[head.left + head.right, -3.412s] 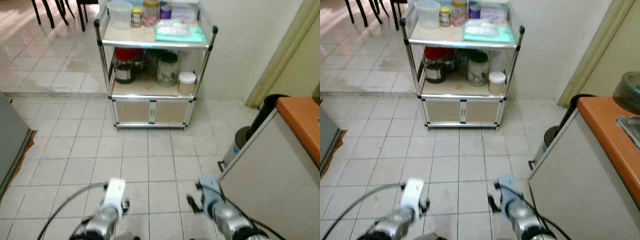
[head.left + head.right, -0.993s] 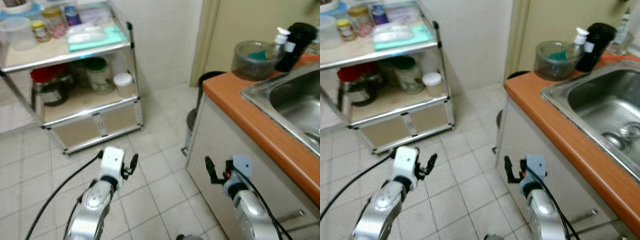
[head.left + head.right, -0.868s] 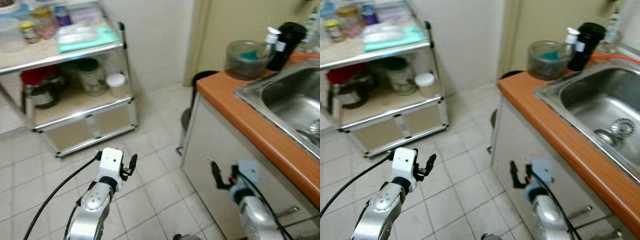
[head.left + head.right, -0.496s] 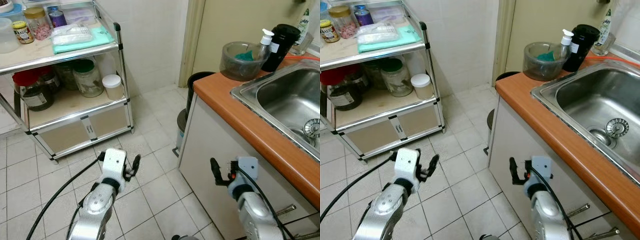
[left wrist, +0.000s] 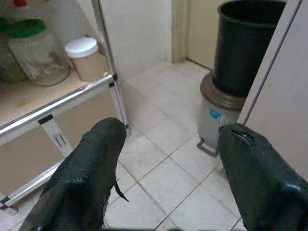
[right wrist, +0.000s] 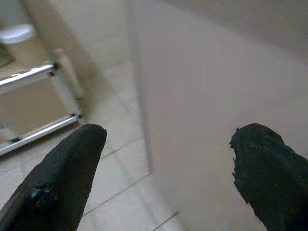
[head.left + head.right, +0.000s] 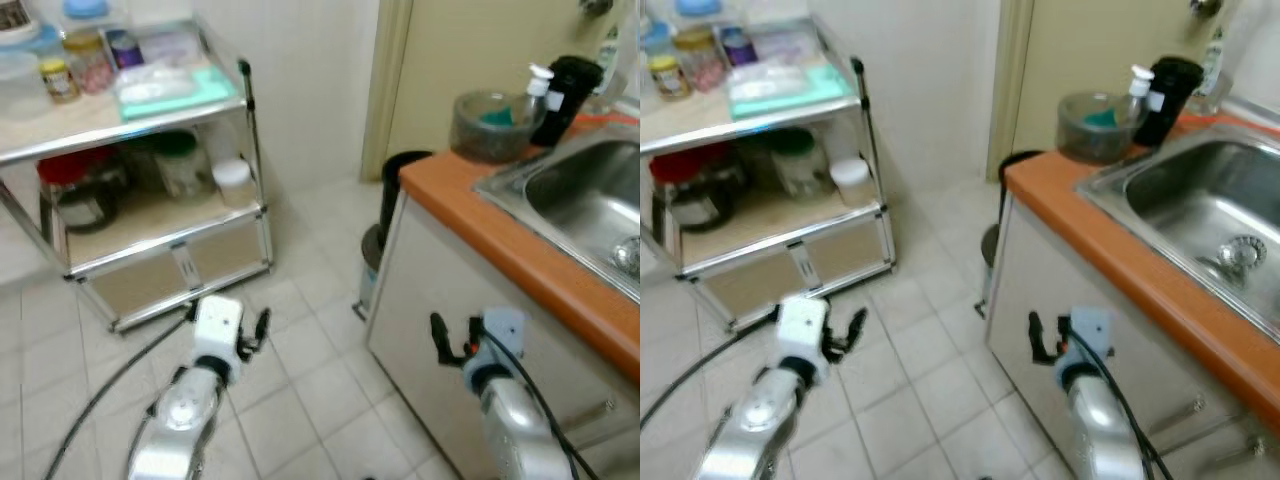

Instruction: Kitchen organization

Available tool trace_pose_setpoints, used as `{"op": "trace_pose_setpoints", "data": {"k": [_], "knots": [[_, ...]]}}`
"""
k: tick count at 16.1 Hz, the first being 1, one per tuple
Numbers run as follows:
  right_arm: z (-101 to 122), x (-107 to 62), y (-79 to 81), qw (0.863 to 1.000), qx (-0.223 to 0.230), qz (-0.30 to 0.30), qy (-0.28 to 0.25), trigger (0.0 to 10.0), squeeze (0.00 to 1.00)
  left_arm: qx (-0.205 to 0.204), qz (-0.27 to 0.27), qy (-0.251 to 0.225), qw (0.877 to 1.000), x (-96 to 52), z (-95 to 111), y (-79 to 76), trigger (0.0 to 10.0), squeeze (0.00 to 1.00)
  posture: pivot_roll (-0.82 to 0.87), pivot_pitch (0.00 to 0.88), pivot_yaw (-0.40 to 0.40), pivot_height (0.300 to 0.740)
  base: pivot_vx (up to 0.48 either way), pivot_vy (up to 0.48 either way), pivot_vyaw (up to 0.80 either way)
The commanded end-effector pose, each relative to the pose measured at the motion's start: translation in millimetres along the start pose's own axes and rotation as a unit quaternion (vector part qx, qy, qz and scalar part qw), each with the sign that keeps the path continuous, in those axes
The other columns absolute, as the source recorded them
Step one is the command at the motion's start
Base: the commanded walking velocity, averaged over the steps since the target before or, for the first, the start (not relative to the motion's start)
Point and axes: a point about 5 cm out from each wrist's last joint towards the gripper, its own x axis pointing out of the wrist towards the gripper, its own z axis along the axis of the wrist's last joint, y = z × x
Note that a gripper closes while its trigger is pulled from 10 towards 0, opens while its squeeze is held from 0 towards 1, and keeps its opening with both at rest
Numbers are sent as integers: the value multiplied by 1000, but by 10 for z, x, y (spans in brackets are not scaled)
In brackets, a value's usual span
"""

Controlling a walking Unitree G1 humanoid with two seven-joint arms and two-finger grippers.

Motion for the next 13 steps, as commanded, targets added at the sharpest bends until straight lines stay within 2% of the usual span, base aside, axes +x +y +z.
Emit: {"op": "trace_pose_setpoints", "data": {"k": [1, 7, 13], "knots": [[30, -24, -61, 1000, -10, -5, -2, 10000, 0, -1, -11, -6, 1000, 29, 33, -62, 10000, 0, -123, 0, 34, 740, 0, 0, -800], [117, -21, -15, 1000, -17, 1, -17, 10000, 0, 19, -28, -6, 999, 103, 46, -123, 10000, 0, -146, 0, 49, 740, 0, 0, -800], [186, -68, 14, 999, -29, 6, -31, 10000, 0, 7, -18, -15, 1000, 103, 51, -99, 10000, 0, -146, 0, 27, 740, 0, 0, -800]]}}
